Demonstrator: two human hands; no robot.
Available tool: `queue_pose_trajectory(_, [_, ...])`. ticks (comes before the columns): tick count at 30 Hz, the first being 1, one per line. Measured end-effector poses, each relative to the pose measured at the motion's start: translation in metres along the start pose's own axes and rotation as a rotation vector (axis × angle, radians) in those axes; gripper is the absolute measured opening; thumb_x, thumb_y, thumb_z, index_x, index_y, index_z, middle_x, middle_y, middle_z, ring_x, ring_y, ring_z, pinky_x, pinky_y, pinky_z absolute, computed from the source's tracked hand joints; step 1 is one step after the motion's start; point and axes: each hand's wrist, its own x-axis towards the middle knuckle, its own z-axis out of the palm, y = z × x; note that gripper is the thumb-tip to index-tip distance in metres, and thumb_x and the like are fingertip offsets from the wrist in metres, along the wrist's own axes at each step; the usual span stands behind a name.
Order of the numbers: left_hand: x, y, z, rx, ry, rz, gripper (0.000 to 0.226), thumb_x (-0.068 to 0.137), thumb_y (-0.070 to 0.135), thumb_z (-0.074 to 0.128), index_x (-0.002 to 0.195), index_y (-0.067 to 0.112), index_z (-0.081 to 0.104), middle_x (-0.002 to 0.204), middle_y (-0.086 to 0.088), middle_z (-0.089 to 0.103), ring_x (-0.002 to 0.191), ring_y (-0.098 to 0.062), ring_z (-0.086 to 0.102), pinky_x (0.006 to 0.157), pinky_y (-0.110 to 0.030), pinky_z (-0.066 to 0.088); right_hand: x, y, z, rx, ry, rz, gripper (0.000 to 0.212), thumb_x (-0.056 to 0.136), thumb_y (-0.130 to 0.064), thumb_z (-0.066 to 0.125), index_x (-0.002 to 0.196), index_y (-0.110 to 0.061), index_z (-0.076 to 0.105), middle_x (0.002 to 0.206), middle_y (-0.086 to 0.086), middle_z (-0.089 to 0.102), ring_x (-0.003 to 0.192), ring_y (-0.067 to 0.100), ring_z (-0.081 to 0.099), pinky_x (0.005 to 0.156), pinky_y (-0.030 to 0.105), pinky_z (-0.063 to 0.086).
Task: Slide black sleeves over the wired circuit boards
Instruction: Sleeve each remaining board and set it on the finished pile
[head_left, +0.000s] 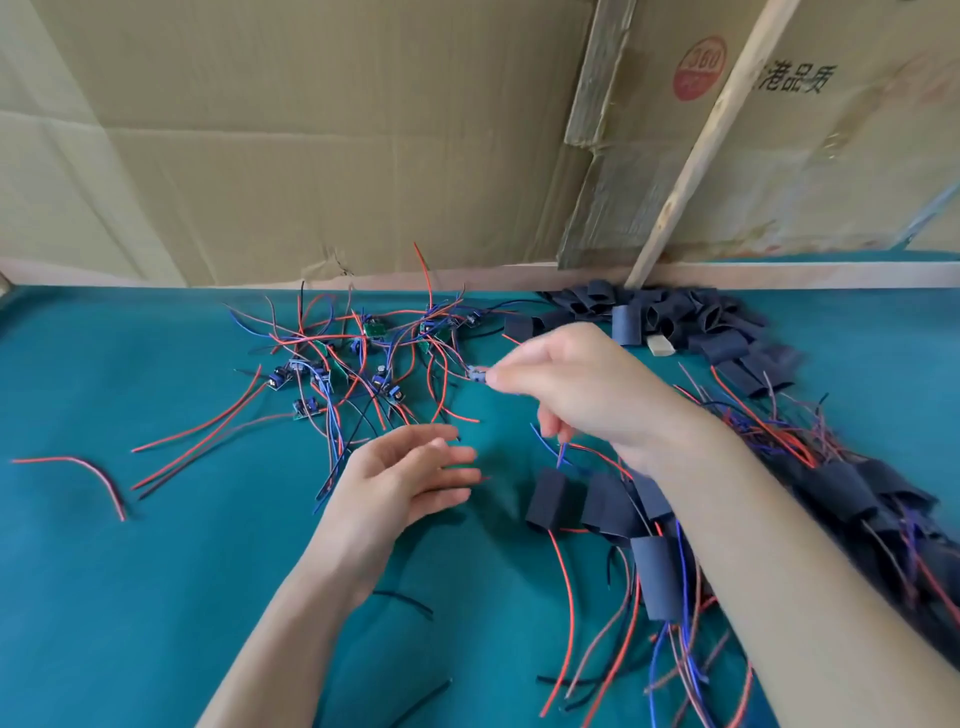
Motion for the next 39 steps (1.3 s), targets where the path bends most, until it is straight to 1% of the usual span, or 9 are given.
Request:
queue_pose_trajectory(4, [0.0,0.002,0.004,-0.246,-0.094,-0.084,0.035,0.105,0.024,0.048,0.122,-0.004,0.06,0.111,-0.024,0.074,0.096,-0.028,0.075,0.073,-0.031,0.061,-0.055,0.004,0.021,0.125,-0.213,-0.041,0.011,0.09,-0.029,0.074,0.095,-0.02,0.079,0.05,-0.01,0.059,0.046,0.004,0.056,0.049,0.017,0.045])
queue_pose_trajectory(7, [0.0,-0.001,0.001,-0.243,-0.1,-0.103,0.032,0.104,0.022,0.049,0.122,-0.003,0.061,0.106,-0.022,0.075,0.089,-0.028,0.075,0.07,-0.033,0.062,-0.071,0.009,0.037,-0.011,-0.344,-0.062,0.019,0.087,-0.036,0.073,0.103,-0.026,0.077,0.05,-0.019,0.062,0.049,-0.001,0.062,0.052,0.007,0.042])
queue_pose_trajectory(11, [0.001,-0.002,-0.005,-0.126,-0.126,-0.087,0.024,0.104,0.013,0.048,0.113,0.004,0.068,0.096,-0.016,0.072,0.08,-0.028,0.071,0.07,-0.034,0.06,-0.047,0.009,0.021,-0.005,-0.534,-0.06,0.023,0.088,-0.03,0.072,0.11,-0.024,0.073,0.088,-0.007,0.077,0.062,0.008,0.07,0.058,0.019,0.052])
queue_pose_trajectory(14, [0.001,0.0,-0.004,-0.068,-0.084,-0.083,0.025,0.103,0.011,0.048,0.098,0.011,0.072,0.08,-0.008,0.067,0.064,-0.019,0.065,0.057,-0.022,0.054,0.008,0.015,-0.005,-0.086,-0.206,-0.064,0.006,0.09,-0.019,0.071,0.093,-0.018,0.076,0.088,0.004,0.078,0.066,0.016,0.072,0.058,0.031,0.056])
queue_pose_trajectory(17, [0.0,0.001,-0.002,0.015,-0.072,-0.077,0.029,0.106,0.018,0.046,0.093,0.012,0.072,0.07,-0.002,0.057,0.054,-0.016,0.053,0.049,-0.02,0.043,0.069,0.027,-0.022,-0.393,0.169,-0.014,0.014,0.088,-0.014,0.067,0.09,-0.021,0.079,0.088,-0.001,0.075,0.09,0.025,0.068,0.078,0.034,0.056])
queue_pose_trajectory(21, [-0.001,0.0,0.002,0.096,-0.1,-0.09,0.033,0.105,0.027,0.049,0.097,0.008,0.074,0.063,0.001,0.042,0.048,-0.014,0.034,0.043,-0.021,0.027,0.121,0.044,-0.015,-0.637,0.015,-0.024,0.033,0.091,-0.006,0.058,0.114,-0.023,0.077,0.132,0.005,0.066,0.125,0.027,0.057,0.103,0.036,0.048])
queue_pose_trajectory(26, [-0.002,0.004,-0.005,0.087,-0.141,-0.078,0.035,0.107,0.027,0.045,0.102,0.007,0.074,0.062,0.002,0.028,0.047,-0.012,0.018,0.039,-0.02,0.016,0.14,0.061,0.003,-0.628,0.007,0.061,0.049,0.093,-0.013,0.053,0.137,-0.029,0.064,0.15,0.003,0.056,0.142,0.032,0.045,0.116,0.038,0.039])
queue_pose_trajectory(33, [-0.002,0.005,-0.006,0.093,-0.173,-0.052,0.034,0.106,0.028,0.044,0.107,0.012,0.075,0.06,0.003,0.031,0.046,-0.012,0.022,0.041,-0.022,0.015,0.13,0.068,0.003,-0.364,0.279,0.11,0.038,0.088,-0.014,0.063,0.124,-0.009,0.071,0.128,0.016,0.069,0.123,0.035,0.056,0.1,0.041,0.051])
queue_pose_trajectory(39, [-0.001,0.003,-0.006,0.18,-0.17,-0.019,0.032,0.106,0.029,0.045,0.11,0.025,0.077,0.071,-0.001,0.057,0.048,-0.014,0.042,0.042,-0.02,0.028,0.086,0.039,-0.003,-0.158,0.592,-0.026,0.017,0.081,-0.01,0.069,0.076,-0.025,0.076,0.072,-0.01,0.071,0.081,0.017,0.068,0.067,0.025,0.05])
